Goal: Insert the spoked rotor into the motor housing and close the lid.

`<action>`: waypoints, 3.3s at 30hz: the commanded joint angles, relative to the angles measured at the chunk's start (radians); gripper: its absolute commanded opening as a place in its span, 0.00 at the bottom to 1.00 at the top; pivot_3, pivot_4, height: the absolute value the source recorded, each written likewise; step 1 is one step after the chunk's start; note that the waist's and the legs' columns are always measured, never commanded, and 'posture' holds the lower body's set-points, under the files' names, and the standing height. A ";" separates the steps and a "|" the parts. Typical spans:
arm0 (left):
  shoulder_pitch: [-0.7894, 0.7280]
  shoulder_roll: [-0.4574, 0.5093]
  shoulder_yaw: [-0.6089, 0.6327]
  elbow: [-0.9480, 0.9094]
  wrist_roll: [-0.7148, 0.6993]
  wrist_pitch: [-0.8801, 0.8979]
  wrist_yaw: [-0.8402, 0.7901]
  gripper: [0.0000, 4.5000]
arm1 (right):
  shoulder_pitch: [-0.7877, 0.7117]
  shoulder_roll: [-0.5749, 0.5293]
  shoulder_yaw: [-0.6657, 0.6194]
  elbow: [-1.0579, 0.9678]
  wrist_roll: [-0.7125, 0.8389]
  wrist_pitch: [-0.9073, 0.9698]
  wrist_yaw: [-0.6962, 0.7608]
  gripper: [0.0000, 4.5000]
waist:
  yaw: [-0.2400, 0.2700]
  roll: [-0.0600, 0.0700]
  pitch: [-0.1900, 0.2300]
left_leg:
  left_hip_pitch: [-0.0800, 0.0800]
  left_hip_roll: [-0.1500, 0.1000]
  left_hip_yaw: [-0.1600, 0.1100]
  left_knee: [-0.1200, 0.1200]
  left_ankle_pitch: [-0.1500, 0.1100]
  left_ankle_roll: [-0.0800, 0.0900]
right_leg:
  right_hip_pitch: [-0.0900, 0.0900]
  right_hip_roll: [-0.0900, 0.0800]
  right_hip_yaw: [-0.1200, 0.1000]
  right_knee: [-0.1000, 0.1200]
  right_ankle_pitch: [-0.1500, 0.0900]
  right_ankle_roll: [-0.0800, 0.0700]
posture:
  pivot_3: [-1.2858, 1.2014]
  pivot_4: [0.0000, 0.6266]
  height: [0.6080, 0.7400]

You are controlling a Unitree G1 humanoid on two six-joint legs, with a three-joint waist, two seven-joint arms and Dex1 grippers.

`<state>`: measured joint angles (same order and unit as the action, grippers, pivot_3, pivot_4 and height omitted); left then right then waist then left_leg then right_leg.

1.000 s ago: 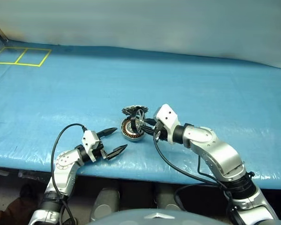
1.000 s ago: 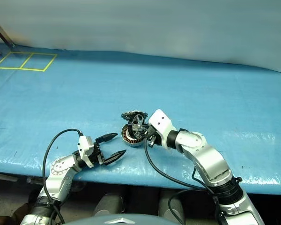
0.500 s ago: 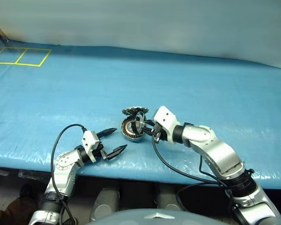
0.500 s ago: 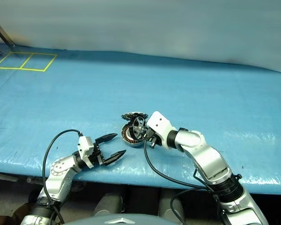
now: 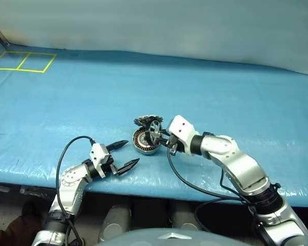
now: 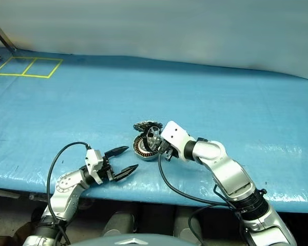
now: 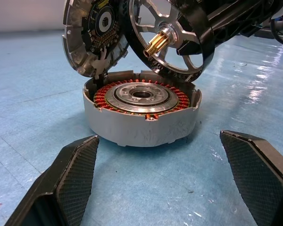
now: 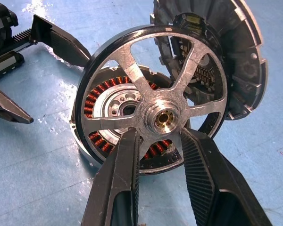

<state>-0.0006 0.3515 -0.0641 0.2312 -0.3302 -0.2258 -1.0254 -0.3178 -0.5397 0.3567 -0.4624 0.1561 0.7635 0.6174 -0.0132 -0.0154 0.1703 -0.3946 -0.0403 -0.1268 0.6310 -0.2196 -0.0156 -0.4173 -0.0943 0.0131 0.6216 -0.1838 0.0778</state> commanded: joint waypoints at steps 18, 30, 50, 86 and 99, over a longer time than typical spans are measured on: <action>0.017 -0.012 0.001 -0.039 0.006 -0.029 0.024 1.00 | -0.025 0.007 0.034 0.003 -0.044 -0.006 0.019 0.39 | 0.000 0.000 0.000 | 0.000 0.000 0.000 0.000 0.000 0.000 | 0.000 0.000 0.000 0.000 0.000 0.000 | 0.52 0.24 1.00; 0.016 -0.008 -0.001 -0.037 0.008 -0.024 0.025 1.00 | -0.017 0.038 0.012 -0.012 -0.032 -0.003 0.010 0.50 | 0.000 0.000 0.000 | 0.000 0.000 0.000 0.000 0.000 0.000 | 0.000 0.000 0.000 0.000 0.000 0.000 | 0.52 0.24 1.00; 0.005 0.007 0.010 -0.033 0.017 -0.032 0.036 1.00 | -0.005 0.214 -0.007 0.200 -0.014 -0.078 -0.041 0.00 | -0.004 0.000 0.000 | 0.000 0.000 0.000 0.000 0.000 0.000 | 0.000 0.000 0.000 0.000 0.000 0.000 | 0.52 0.24 1.00; -0.037 0.010 0.015 0.008 0.011 -0.044 0.015 1.00 | 0.018 0.198 -0.187 0.191 -0.038 -0.018 -0.270 0.00 | -0.010 0.001 0.000 | 0.000 0.000 0.000 0.000 0.000 0.000 | 0.000 0.000 0.000 0.002 0.000 -0.001 | 0.52 0.24 1.00; -0.007 0.016 0.029 -0.013 -0.003 -0.037 0.014 1.00 | -0.190 0.338 -0.258 0.351 0.091 -0.102 -0.176 0.00 | -0.016 0.001 0.000 | 0.000 0.000 -0.001 -0.001 0.000 0.000 | -0.001 0.000 0.000 0.002 0.000 -0.001 | 0.52 0.24 1.00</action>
<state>-0.0106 0.3604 -0.0484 0.2457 -0.3231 -0.2513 -1.0049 -0.4832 -0.2193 0.1187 -0.0799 0.1850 0.6584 0.4011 -0.0293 -0.0141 0.1706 -0.3943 -0.0403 -0.1275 0.6297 -0.2194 -0.0156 -0.4184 -0.0936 0.0132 0.6233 -0.1840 0.0770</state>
